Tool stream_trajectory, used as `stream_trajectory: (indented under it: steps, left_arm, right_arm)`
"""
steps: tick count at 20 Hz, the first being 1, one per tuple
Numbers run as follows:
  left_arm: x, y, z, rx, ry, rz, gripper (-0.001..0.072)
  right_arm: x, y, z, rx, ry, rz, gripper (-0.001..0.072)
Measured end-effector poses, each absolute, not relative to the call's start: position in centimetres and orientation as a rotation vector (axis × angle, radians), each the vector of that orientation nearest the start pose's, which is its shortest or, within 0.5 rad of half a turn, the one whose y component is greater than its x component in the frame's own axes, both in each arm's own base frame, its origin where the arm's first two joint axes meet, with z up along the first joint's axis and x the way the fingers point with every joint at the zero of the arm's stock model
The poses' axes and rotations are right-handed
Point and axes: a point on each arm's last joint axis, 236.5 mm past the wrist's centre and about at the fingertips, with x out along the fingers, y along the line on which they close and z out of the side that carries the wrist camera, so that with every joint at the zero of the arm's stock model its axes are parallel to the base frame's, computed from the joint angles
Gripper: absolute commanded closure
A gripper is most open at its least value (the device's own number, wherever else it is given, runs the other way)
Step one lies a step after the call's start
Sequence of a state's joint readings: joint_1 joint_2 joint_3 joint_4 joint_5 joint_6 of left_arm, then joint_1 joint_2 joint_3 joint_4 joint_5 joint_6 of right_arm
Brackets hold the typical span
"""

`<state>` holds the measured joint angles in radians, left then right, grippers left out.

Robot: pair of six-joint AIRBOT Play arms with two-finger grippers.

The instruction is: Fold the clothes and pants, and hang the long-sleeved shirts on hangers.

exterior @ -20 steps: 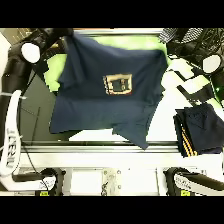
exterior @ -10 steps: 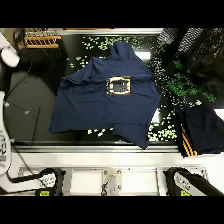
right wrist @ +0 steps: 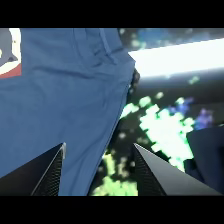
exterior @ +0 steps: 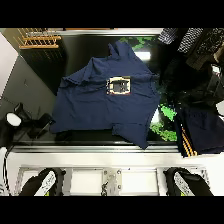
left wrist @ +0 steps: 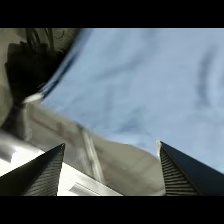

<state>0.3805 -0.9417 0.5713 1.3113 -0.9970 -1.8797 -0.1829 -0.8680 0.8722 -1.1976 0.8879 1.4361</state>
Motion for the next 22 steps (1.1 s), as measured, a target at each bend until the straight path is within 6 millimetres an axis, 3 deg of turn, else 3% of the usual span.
stream_trajectory:
  steps: [3,9,15,17,18,19,22]
  left_arm:
    - [24.6,5.3,-8.2,-0.868,1.197,0.508,0.0089]
    - [24.4,4.9,-11.3,-0.999,1.203,0.568,0.0089]
    - [26.4,4.4,-12.5,-1.048,1.158,0.57,0.0103]
    - [27.3,4.4,-12.6,-1.026,1.126,0.559,0.0496]
    - [27.7,4.4,-12.6,-1.016,1.116,0.554,0.0634]
    - [27.9,4.2,-12.5,-1.009,1.115,0.548,0.07]
    - [29.8,4.6,-11.2,-0.986,1.058,0.519,0.0699]
  right_arm:
    - [36.1,0.5,8.7,0.322,0.825,0.061,0.0246]
    - [36.3,1.0,9.0,0.355,0.804,0.071,0.0246]
    - [36.4,1.0,9.1,0.362,0.798,0.072,0.0244]
    - [36.4,1.0,9.1,0.362,0.796,0.071,0.0243]
    - [36.4,1.0,9.1,0.362,0.796,0.071,0.0242]
    - [36.3,1.0,9.0,0.363,0.8,0.071,0.024]
    - [35.7,0.8,7.7,0.366,0.843,0.064,0.0238]
